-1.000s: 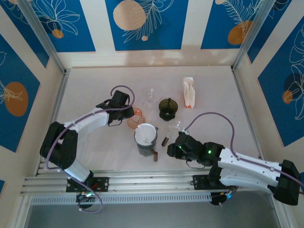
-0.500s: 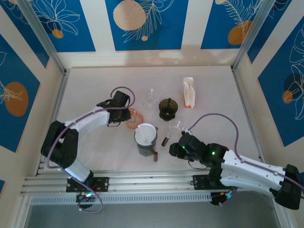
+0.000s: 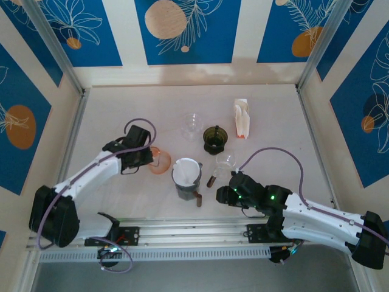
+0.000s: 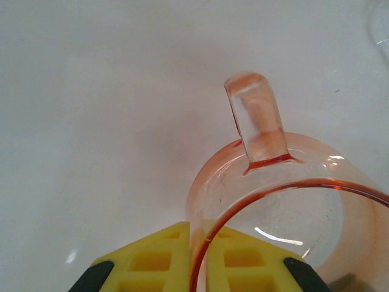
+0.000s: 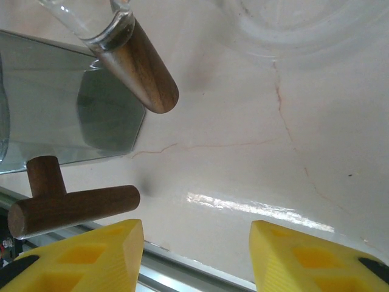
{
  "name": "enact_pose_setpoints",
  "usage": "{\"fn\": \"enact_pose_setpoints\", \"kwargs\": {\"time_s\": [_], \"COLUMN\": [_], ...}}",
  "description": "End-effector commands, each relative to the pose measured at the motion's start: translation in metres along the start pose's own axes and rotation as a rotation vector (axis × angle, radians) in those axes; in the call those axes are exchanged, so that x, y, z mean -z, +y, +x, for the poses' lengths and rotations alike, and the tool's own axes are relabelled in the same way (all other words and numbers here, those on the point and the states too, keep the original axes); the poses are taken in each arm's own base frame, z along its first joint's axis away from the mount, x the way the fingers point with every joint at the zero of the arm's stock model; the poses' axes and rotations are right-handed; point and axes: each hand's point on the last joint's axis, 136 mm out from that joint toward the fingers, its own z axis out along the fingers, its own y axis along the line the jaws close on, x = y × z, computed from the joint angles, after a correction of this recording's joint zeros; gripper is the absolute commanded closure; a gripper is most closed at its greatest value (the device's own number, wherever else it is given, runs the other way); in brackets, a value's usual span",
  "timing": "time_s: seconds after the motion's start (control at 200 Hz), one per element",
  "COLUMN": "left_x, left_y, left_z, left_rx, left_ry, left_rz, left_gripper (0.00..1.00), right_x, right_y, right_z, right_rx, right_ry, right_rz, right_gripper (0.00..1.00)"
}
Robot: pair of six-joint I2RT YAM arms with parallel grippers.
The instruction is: Place the coffee filter in the dripper
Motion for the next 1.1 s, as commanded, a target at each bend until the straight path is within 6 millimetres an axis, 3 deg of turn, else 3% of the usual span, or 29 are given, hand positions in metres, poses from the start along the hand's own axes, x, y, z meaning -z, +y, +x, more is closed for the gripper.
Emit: {"fn": "enact_pose_setpoints", "kwargs": {"time_s": [0.0,0.135,0.425,0.86,1.095], "left_x": [0.012,0.022,0.035,0.025,0.024], "left_y": [0.028,0.044,0.074,0.084,0.084], "left_z": [0.016,0.033,0.055,0.065,0.066], "left_rx": [0.001,0.006,-0.003,0.023,0.026], "left_ry": [0.014,0.027,0.039,0.049,0.055], "left_rz": [-0.068,-0.093,-0.165,-0.203,-0.205], "left_gripper": [0.88,0.87,0.85,0.85,0.78], "right_x": [-0.002,-0.005,-0.006,-0.005,-0.005], "right_y": [0.008,0.017,0.016,0.015,0.018], "right_z": [0.008,0.014,0.020,0.020,0.019], "right_rx": [0.034,0.097,0.135,0.156,0.160], "right_ry": [0.037,0.071,0.070,0.056,0.046], "right_rz": [-0.060,-0.092,-0.100,-0.086,-0.095], "right_gripper": [0.50,0.48,0.48,0.47,0.45]}}
